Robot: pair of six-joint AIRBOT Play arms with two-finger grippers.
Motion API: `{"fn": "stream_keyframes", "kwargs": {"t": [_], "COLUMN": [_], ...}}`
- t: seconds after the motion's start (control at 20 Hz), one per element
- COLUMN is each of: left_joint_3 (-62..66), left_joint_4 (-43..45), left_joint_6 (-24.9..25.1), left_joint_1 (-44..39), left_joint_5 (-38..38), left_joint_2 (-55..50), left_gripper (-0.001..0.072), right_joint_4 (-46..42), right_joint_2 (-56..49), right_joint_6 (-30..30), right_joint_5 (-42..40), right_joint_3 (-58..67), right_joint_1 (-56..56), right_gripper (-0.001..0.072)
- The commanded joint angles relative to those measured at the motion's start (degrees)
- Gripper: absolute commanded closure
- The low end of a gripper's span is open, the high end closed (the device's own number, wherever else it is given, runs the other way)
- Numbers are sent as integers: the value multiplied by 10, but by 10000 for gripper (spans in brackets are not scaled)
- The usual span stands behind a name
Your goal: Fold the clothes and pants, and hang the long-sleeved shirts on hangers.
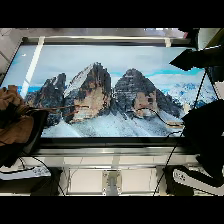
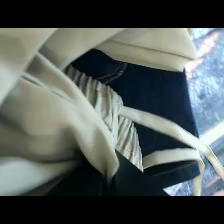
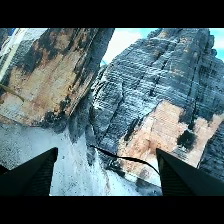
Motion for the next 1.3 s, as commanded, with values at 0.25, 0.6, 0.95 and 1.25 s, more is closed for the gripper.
{"fn": "stream_keyframes", "kwargs": {"t": [0.25, 0.6, 0.95, 1.25], "left_joint_3": [32, 26, 57, 240], "left_joint_4": [-543, -523, -600, -663], "left_joint_6": [306, 319, 329, 360], "left_joint_1": [-48, -445, -841, -817], "left_joint_5": [-21, 9, 286, 287], "left_joint_2": [153, 228, -9, -200], "left_gripper": [697, 696, 697, -9], "right_joint_4": [-55, -99, -153, -211], "right_joint_2": [7, 6, -1, -19], "right_joint_6": [0, -1, -1, -5], "right_joint_5": [117, 150, 133, 90], "right_joint_3": [83, 141, 123, 107], "right_joint_1": [0, 0, 0, -23], "right_gripper": [101, 102, 122, 129]}}
